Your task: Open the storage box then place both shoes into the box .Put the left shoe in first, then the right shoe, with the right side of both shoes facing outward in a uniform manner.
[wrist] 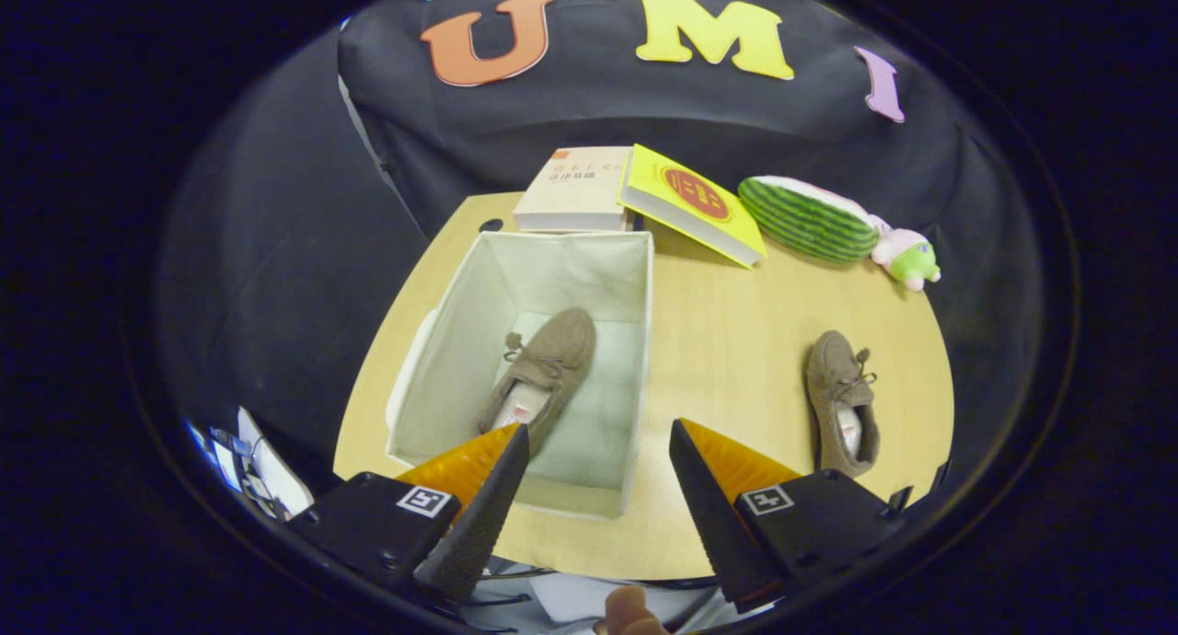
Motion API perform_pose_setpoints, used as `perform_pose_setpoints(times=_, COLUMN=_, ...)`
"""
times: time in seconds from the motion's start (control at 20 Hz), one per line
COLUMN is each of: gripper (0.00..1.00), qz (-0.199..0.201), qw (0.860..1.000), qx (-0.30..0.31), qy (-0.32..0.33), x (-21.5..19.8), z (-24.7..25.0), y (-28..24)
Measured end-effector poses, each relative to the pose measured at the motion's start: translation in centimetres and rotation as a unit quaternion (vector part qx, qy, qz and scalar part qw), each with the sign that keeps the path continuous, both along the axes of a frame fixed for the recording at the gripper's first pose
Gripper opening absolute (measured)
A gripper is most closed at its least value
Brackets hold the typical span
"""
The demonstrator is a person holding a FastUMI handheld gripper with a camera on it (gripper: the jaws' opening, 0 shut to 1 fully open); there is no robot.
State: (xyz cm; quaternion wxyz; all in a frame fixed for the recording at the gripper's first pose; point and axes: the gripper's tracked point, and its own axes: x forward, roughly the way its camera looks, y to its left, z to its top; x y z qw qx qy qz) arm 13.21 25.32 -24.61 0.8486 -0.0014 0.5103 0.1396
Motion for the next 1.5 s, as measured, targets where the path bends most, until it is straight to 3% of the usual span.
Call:
perform_pose_setpoints(times=0.35, gripper=0.99, qz=-0.032, qw=0.997, qx=-0.065, qy=-0.021, x=2.7, z=-1.6, y=-12.0)
perform_pose_setpoints(times=0.55, gripper=0.99, qz=-0.071, qw=0.996, qx=-0.062, qy=0.009, x=3.3, z=-3.7, y=-17.7)
perform_pose_setpoints(times=0.75, gripper=0.99, qz=-0.072, qw=0.990, qx=-0.119, qy=0.026, x=3.6, z=-5.5, y=-23.8)
perform_pose_setpoints(times=1.15, gripper=0.95, qz=-0.101, qw=0.979, qx=-0.159, qy=0.073, x=4.8, z=-11.5, y=-30.8)
perform_pose_setpoints(times=1.25, gripper=0.85, qz=-0.102, qw=0.980, qx=-0.147, qy=0.085, x=5.2, z=-13.0, y=-31.1)
perform_pose_setpoints(times=1.35, gripper=0.69, qz=-0.102, qw=0.982, qx=-0.120, qy=0.105, x=5.3, z=-14.7, y=-30.6)
perform_pose_setpoints(times=1.5, gripper=0.37, qz=-0.112, qw=0.981, qx=-0.096, qy=0.130, x=5.8, z=-17.0, y=-30.3)
